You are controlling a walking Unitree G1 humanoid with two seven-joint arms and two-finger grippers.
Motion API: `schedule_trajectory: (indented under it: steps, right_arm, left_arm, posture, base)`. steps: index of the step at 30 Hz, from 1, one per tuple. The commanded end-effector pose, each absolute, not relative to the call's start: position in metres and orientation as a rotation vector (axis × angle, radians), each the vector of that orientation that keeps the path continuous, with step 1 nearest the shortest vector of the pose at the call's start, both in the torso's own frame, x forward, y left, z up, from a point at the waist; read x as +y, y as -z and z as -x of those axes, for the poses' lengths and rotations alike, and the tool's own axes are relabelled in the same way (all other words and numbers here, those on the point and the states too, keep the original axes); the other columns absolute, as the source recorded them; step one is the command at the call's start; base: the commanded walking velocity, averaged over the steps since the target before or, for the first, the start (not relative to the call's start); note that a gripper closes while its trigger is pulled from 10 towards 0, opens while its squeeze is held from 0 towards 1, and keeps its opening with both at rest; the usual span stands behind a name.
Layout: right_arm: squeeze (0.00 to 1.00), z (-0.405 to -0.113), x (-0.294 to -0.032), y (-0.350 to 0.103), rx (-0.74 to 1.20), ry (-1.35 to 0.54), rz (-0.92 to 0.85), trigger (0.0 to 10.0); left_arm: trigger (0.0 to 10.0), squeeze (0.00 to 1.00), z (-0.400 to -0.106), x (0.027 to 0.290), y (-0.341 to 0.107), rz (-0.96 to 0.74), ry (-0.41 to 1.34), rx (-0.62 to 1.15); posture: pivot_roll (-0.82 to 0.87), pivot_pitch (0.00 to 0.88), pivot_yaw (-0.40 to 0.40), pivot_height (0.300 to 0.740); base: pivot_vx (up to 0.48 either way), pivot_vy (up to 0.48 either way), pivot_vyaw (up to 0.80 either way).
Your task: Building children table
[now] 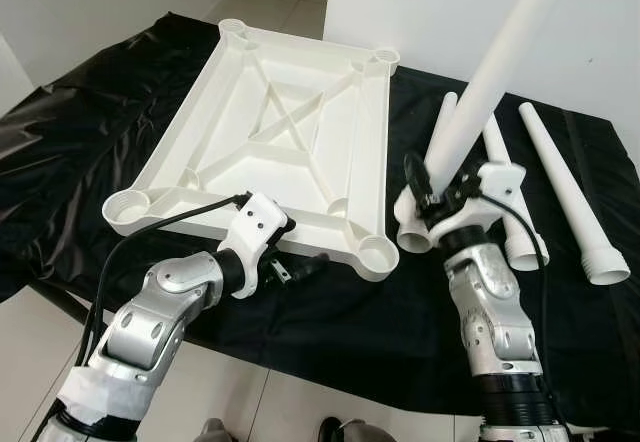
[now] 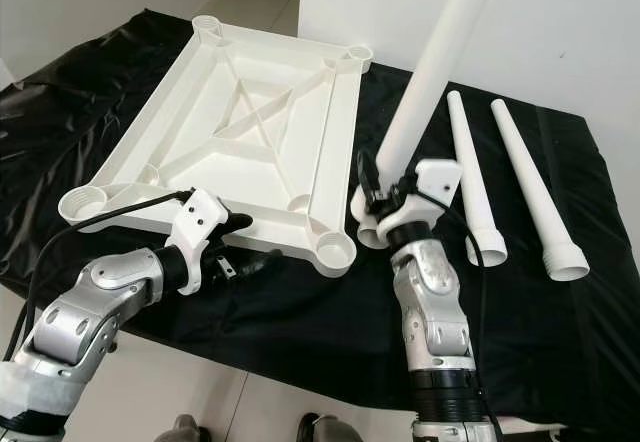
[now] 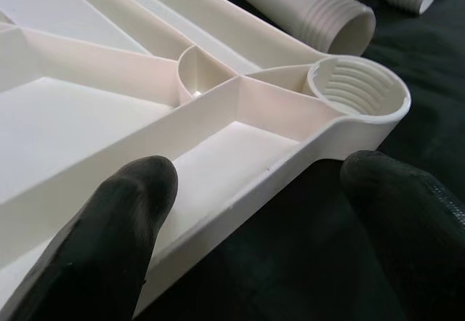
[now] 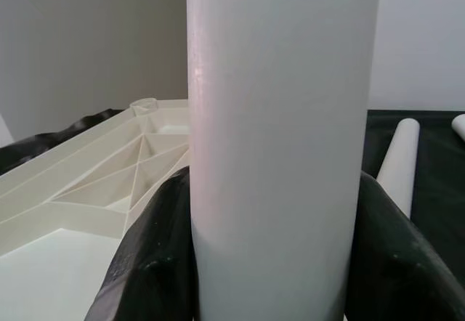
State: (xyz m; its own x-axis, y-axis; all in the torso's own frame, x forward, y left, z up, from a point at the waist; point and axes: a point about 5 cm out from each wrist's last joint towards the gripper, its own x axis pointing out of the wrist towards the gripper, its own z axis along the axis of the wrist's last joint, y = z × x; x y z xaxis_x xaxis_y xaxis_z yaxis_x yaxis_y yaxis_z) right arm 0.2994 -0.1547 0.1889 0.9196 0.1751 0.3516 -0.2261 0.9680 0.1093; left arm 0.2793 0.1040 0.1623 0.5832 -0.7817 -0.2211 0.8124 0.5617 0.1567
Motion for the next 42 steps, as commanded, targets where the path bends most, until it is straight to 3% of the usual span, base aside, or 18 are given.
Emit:
schedule_trajectory:
  steps: [1,13,29,30,31,32,33,39,40,41,42]
  right_arm:
    - [0.0,-0.298,-0.157,-0.19,-0.349,-0.197,-0.128,10.0]
    - [0.0,-0.295,-0.162,-0.192,-0.355,-0.187,-0.104,10.0]
    - [0.0,-0.297,-0.166,-0.194,-0.368,-0.165,-0.091,10.0]
    - [0.0,-0.297,-0.167,-0.194,-0.371,-0.163,-0.089,10.0]
    - [0.0,-0.298,-0.167,-0.195,-0.373,-0.161,-0.088,10.0]
    - [0.0,-0.298,-0.167,-0.195,-0.373,-0.161,-0.088,10.0]
    - [0.0,-0.298,-0.167,-0.195,-0.375,-0.159,-0.087,10.0]
    - [0.0,-0.299,-0.169,-0.196,-0.38,-0.15,-0.079,10.0]
    - [0.0,-0.299,-0.169,-0.197,-0.382,-0.149,-0.078,10.0]
    - [0.0,-0.299,-0.17,-0.197,-0.384,-0.147,-0.076,10.0]
    - [0.0,-0.299,-0.17,-0.197,-0.386,-0.145,-0.075,10.0]
  left_arm:
    - [10.0,0.0,-0.282,0.101,-0.157,-0.287,0.978,0.146]
    - [10.0,0.0,-0.311,0.094,-0.149,-0.419,1.034,0.181]
    - [10.0,0.0,-0.312,0.084,-0.14,-0.45,1.19,0.223]
    - [0.0,0.0,-0.313,0.084,-0.14,-0.46,1.196,0.228]
    - [2.4,0.0,-0.315,0.084,-0.139,-0.465,1.196,0.236]
    - [2.4,0.0,-0.315,0.084,-0.139,-0.465,1.196,0.236]
    - [0.0,0.0,-0.317,0.084,-0.137,-0.469,1.199,0.244]
    - [0.3,0.0,-0.322,0.083,-0.134,-0.481,1.204,0.245]
    - [4.8,0.0,-0.323,0.083,-0.133,-0.489,1.194,0.25]
    - [10.0,0.0,-0.324,0.082,-0.132,-0.496,1.197,0.251]
    - [10.0,0.0,-0.324,0.081,-0.131,-0.502,1.199,0.251]
  posture:
    - [0.06,0.091,-0.064,0.74]
    - [0.02,0.086,-0.035,0.74]
    - [0.02,0.075,-0.015,0.74]
    - [0.01,0.07,-0.01,0.74]
    - [0.01,0.068,-0.007,0.74]
    - [0.01,0.068,-0.007,0.74]
    - [0.01,0.066,-0.005,0.74]
    - [0.0,0.059,0.003,0.74]
    - [0.0,0.056,0.006,0.74]
    - [0.0,0.055,0.008,0.74]
    - [0.0,0.055,0.008,0.74]
  base:
    - [0.0,0.0,0.0]
    - [0.0,0.0,0.0]
    - [0.0,0.0,0.0]
    - [0.0,0.0,0.0]
    - [0.0,0.0,0.0]
    - [0.0,0.0,0.0]
    - [0.0,0.0,0.0]
    - [0.0,0.0,0.0]
    - [0.0,0.0,0.0]
    - [0.0,0.0,0.0]
    - [0.0,0.0,0.0]
